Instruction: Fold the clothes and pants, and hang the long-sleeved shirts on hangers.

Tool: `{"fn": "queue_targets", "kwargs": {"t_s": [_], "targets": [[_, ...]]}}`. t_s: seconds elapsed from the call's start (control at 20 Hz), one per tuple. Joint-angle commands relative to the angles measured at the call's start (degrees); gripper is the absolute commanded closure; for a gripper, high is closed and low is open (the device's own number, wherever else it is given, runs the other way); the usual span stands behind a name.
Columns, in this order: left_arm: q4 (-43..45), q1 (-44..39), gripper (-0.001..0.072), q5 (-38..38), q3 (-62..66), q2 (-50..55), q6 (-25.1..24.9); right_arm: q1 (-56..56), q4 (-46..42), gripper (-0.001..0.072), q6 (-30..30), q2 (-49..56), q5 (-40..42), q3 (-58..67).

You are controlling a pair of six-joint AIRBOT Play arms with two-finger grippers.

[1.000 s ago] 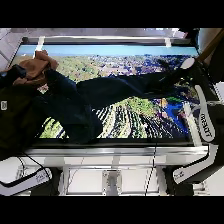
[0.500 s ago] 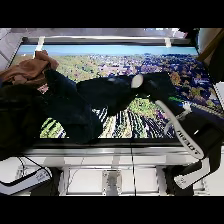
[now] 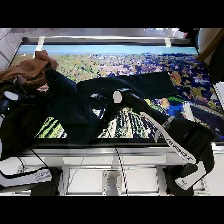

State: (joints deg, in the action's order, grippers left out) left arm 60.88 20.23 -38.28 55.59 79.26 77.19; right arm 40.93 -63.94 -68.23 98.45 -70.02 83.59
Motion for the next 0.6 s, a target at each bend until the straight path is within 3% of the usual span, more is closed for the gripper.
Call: {"fn": "queue_targets", "kwargs": {"t_s": [0.0, 0.15, 0.3, 0.55], "targets": [[0.15, -0.83, 0.0667, 3.30, 0.33, -0.59, 0.79, 0.55, -1.22, 0.0092, -1.79, 0.11, -1.97, -0.07], [0.68, -0.50, 0.0667, 3.26, 0.48, -4.17, 0.74, 1.46, 3.89, 0.0092, -2.19, 0.11, -5.92, -0.04], [0.81, -0.46, 0.0666, 2.71, 0.48, -7.39, 0.74, 4.74, 8.90, 0.0082, -2.14, 0.11, 0.22, -0.04], [0.81, -0.46, 0.0666, -0.04, 0.48, -9.33, 0.74, 13.46, 9.73, 0.0082, -2.19, 0.11, 5.79, -0.04]]}}
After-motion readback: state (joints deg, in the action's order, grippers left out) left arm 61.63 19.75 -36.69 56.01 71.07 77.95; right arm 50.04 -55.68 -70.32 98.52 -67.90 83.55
